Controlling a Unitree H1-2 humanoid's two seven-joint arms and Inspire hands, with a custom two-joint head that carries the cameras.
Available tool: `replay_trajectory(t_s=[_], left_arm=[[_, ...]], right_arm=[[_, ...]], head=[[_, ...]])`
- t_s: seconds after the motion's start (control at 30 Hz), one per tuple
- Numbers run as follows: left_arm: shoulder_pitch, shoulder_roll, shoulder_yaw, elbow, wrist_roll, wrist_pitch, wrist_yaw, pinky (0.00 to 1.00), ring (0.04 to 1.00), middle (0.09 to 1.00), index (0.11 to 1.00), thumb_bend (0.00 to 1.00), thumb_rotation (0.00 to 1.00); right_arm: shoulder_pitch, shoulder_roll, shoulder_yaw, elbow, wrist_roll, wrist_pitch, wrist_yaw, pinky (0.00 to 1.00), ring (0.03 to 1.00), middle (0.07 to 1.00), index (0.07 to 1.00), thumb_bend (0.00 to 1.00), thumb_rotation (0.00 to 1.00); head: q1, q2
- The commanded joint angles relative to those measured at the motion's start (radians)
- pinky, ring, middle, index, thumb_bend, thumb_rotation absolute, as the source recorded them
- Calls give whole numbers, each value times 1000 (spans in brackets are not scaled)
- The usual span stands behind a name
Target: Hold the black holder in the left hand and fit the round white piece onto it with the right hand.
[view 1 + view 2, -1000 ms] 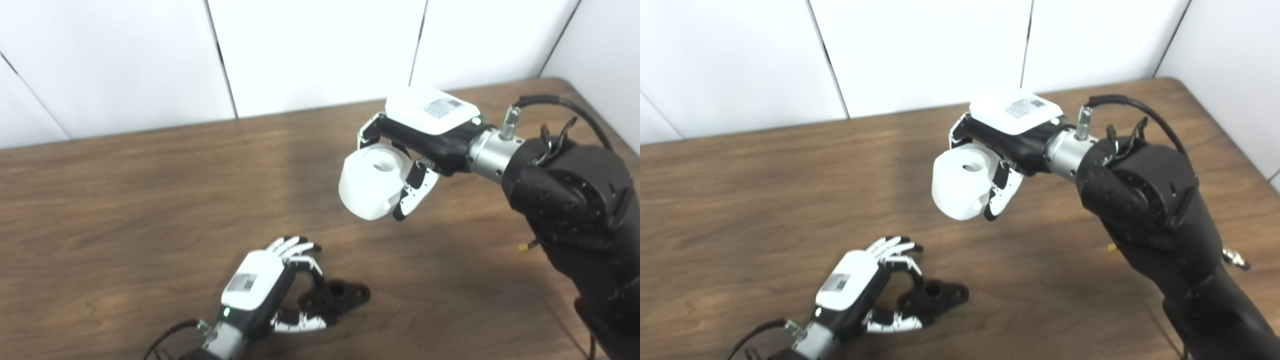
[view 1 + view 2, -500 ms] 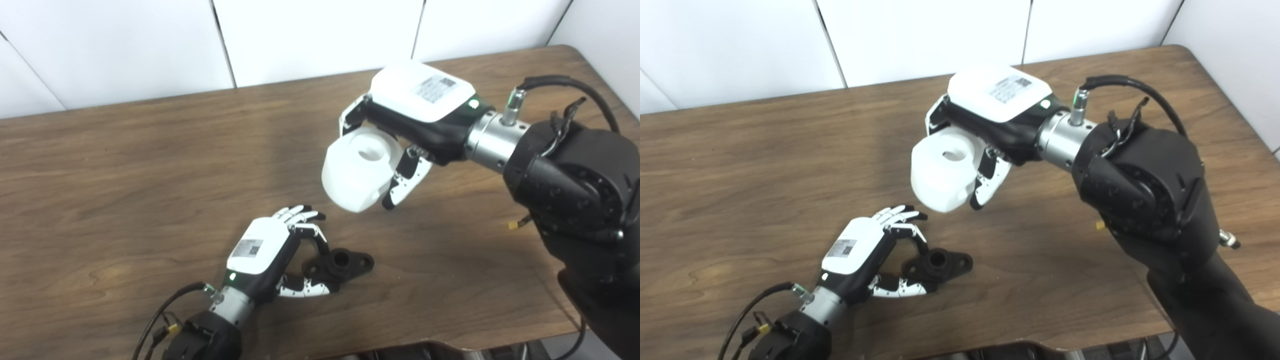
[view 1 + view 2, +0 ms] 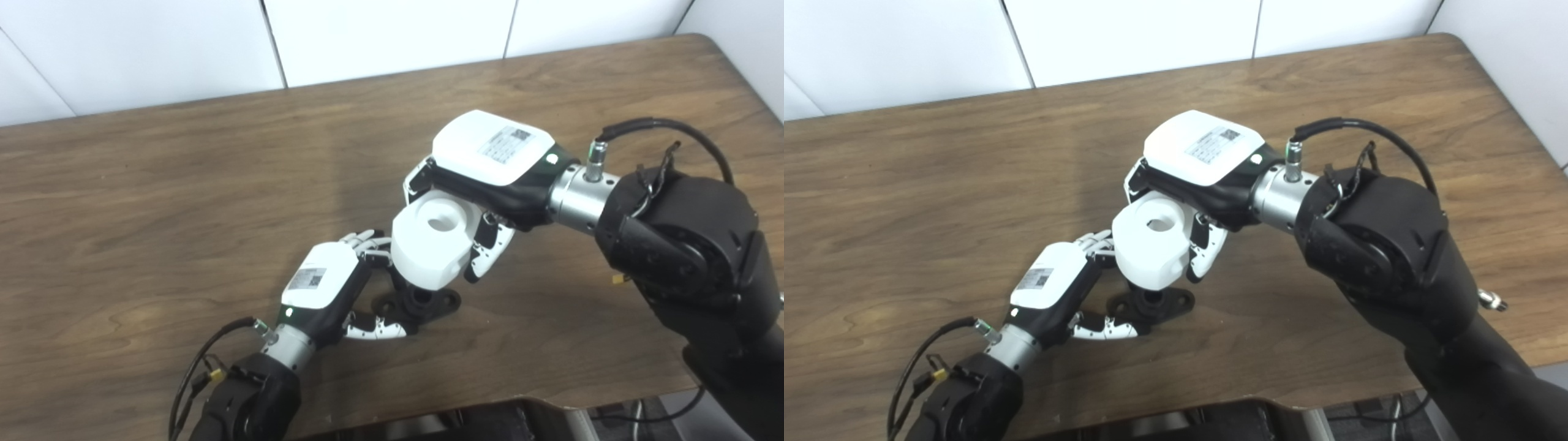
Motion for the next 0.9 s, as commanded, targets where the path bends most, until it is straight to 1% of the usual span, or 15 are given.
replay_trajectory(t_s=[0.0,0.17,0.3,0.43,0.5,0.6,0.77,0.87], left_arm=[[2,2,-5,-3,-2,17,-30,894,922,847,491,508,56],[-3,-3,-9,-5,8,25,-34,896,922,846,490,509,55],[-4,-8,-14,-14,17,42,-44,889,924,847,491,509,55],[-6,-11,-16,-15,14,39,-41,886,924,844,491,509,56],[-7,-12,-16,-15,15,40,-42,885,926,848,491,509,56],[-8,-16,-17,-15,19,42,-43,887,926,848,491,509,56],[-9,-21,-18,-22,25,55,-60,890,928,850,491,509,56],[-10,-21,-17,-23,21,57,-63,889,931,852,491,508,57]], right_arm=[[-20,3,-5,-13,-15,-46,34,709,606,447,505,531,6],[-10,7,-2,-17,-10,-52,40,725,615,454,505,530,6],[3,16,-5,-22,1,-52,34,726,609,426,518,527,4],[16,19,-1,-22,-3,-64,33,745,619,415,523,525,2],[25,21,2,-21,-7,-72,29,758,635,445,510,530,2],[40,25,4,-18,-4,-85,16,777,652,452,512,530,1],[63,31,12,-8,-25,-146,-2,785,658,462,506,530,3],[86,41,6,-2,-30,-177,-26,783,650,471,497,531,2]], head=[[1,2],[5,5],[6,8],[4,10],[5,11],[6,11],[7,10],[9,9]])
